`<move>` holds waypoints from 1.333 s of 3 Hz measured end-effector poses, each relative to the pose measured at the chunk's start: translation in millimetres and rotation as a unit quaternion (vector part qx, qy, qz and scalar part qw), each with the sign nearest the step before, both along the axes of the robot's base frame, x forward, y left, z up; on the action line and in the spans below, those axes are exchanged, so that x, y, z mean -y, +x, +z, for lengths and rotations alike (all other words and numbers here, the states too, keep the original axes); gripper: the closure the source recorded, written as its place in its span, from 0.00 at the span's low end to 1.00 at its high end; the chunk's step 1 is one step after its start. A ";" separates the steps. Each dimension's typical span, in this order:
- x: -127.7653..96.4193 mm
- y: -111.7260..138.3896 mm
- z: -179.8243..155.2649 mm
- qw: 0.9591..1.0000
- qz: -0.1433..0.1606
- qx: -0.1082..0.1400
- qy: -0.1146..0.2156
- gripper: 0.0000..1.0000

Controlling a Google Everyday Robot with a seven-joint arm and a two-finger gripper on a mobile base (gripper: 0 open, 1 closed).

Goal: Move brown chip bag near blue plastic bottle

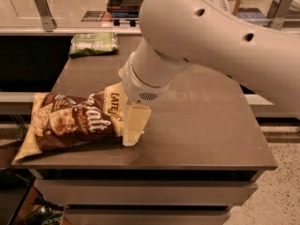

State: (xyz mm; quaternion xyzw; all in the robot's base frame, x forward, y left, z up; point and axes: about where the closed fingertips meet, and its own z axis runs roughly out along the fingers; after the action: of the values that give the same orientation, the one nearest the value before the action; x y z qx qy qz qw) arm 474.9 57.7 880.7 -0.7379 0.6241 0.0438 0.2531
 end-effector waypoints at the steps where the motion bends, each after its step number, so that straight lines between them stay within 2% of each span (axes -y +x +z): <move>1: -5.1 5.9 -9.0 1.000 0.006 -0.006 0.026 0.00; 2: -17.7 9.4 -29.4 0.997 0.013 -0.020 0.070 0.00; 3: -29.8 9.8 -43.9 0.993 0.022 -0.031 0.111 0.02; 4: -40.0 6.9 -55.8 0.988 0.036 -0.046 0.141 0.20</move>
Offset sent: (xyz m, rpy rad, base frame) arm 0.0174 0.0333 -0.0554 0.2640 0.0757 0.0325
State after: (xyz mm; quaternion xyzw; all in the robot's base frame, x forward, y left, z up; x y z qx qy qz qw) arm 481.7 97.6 824.9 -0.7141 0.5957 0.1739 0.3239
